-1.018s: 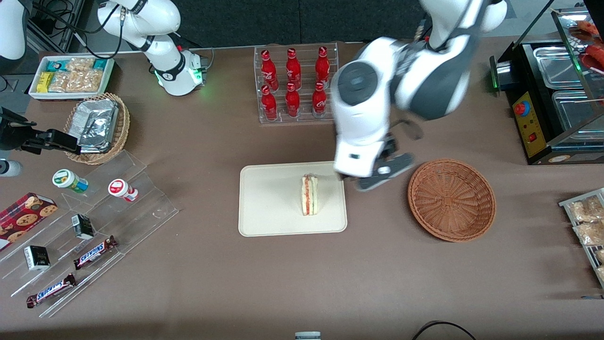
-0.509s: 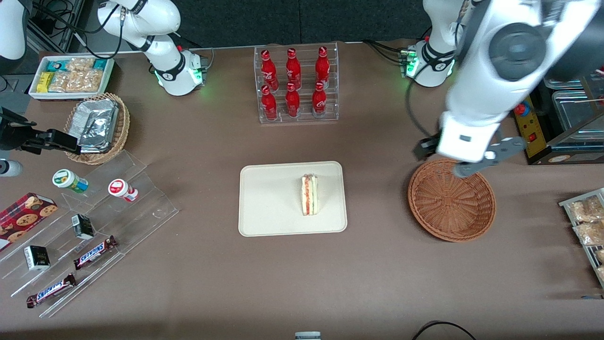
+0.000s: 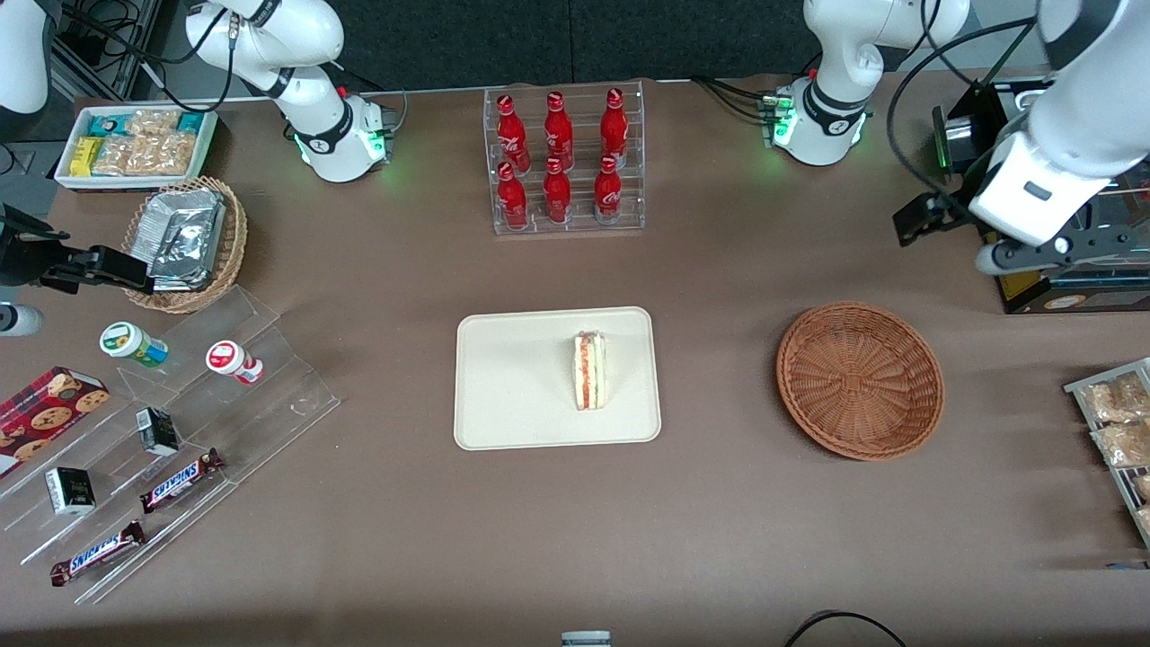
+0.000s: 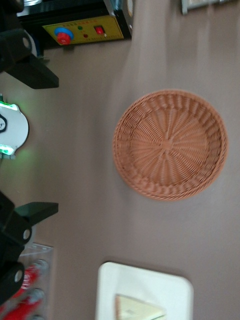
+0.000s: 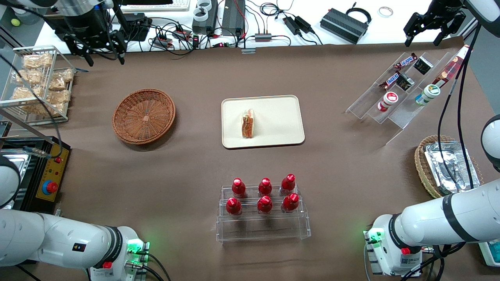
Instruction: Place sandwich from basket to tray
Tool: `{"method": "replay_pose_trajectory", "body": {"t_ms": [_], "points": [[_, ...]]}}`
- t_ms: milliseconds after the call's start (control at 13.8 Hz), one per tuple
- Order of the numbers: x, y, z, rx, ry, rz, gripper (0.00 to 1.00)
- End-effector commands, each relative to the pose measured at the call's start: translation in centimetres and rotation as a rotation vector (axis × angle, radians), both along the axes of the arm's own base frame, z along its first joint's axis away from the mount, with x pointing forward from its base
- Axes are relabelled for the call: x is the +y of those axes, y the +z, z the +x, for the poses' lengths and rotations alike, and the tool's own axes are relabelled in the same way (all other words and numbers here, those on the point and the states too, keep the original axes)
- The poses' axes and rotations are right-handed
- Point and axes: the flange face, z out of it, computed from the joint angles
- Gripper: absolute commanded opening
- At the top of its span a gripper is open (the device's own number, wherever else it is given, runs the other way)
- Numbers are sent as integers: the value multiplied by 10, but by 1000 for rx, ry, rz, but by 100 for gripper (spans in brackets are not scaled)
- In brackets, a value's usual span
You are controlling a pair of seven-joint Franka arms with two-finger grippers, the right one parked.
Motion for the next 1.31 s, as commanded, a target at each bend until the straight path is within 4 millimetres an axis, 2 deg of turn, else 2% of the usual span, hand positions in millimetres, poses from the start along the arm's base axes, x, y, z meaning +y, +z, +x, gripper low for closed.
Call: {"method": "replay_pose_trajectory", "body": {"t_ms": [0, 291, 509, 727, 873, 1236], "points": [[20, -4, -13, -4, -98, -69, 100], [28, -12, -28, -69, -91, -74, 100], [40, -5, -27, -79, -67, -72, 100], [78, -8, -11, -86, 3, -60, 100], [95, -9, -4, -90, -9, -58, 100], [85, -7, 15, -106, -42, -52, 100]]}}
